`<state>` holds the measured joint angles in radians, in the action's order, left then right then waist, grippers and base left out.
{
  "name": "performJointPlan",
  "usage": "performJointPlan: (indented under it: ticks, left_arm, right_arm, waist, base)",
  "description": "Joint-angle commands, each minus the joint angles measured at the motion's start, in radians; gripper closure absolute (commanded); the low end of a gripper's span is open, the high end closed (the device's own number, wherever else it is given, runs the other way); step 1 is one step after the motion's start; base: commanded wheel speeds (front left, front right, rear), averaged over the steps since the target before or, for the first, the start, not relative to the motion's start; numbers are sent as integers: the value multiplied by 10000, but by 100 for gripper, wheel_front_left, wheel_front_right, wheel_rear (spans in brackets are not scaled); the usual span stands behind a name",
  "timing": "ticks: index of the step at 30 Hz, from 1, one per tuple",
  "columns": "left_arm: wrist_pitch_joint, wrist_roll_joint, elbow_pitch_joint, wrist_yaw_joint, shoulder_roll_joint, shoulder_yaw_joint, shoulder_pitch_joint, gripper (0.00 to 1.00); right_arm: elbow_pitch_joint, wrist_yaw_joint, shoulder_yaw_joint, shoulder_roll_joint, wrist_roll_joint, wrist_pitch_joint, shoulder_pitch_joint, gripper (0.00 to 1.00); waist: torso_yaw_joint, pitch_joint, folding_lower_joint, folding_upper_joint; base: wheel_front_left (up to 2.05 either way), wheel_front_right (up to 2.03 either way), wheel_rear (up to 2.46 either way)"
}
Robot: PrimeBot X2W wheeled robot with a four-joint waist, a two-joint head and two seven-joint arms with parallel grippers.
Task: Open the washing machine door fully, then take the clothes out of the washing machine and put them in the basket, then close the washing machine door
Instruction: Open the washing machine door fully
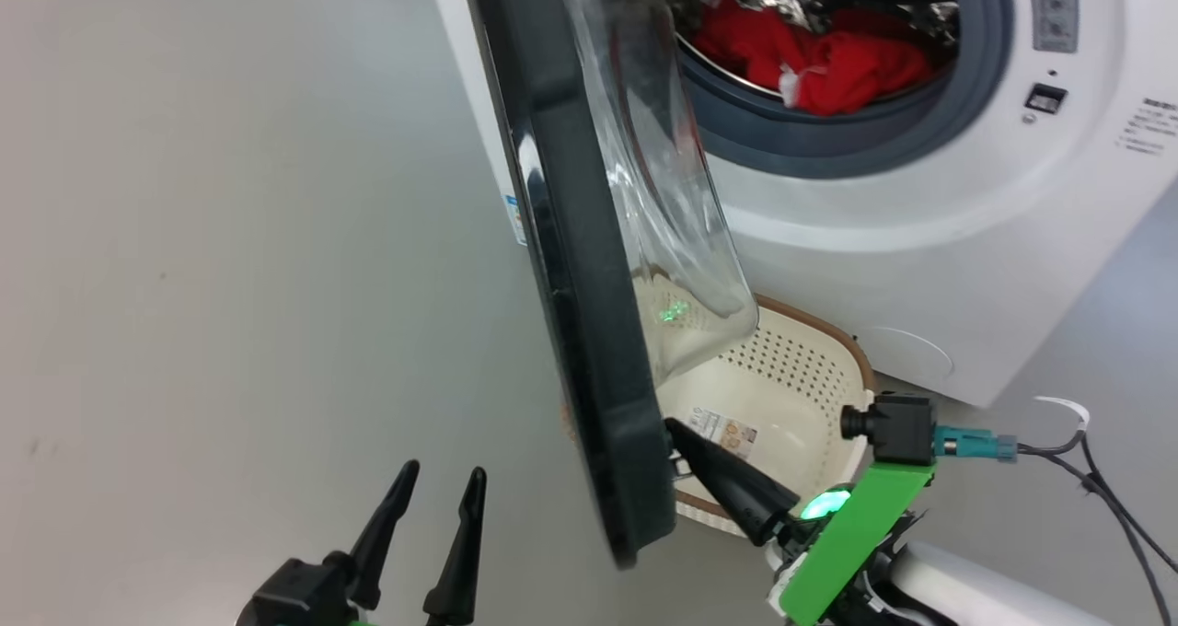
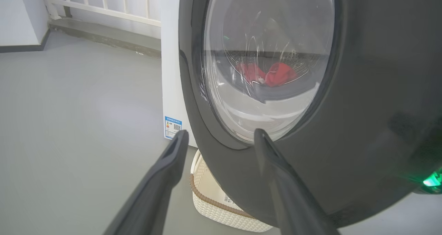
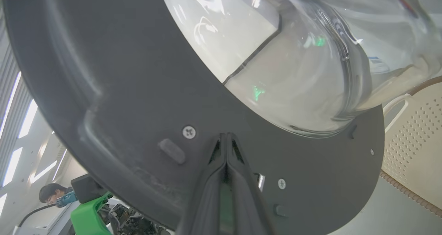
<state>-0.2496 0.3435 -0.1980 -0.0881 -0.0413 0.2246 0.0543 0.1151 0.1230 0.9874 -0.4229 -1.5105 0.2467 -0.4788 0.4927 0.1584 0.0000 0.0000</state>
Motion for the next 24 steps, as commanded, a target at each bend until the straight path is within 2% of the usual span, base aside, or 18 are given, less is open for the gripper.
performJointPlan:
  ticks: [1, 13, 24]
  left_arm:
    - [-122, 47, 222, 131, -89, -357, -40, 0]
    - [-122, 176, 581, 623, -89, -768, -392, 0]
    - [-122, 167, 719, 732, -89, -955, -513, 0]
  right_arm:
    - [-296, 77, 206, 299, -86, 65, -223, 100]
    - [8, 77, 1032, 1100, -304, -240, -1097, 100]
    - [172, 77, 1303, 1413, -451, -257, -1412, 100]
  waist:
    - [379, -252, 0, 0]
    - [495, -244, 0, 0]
    - [501, -318, 0, 0]
  base:
    - [0, 0, 0]
    - [0, 0, 0]
    - [0, 0, 0]
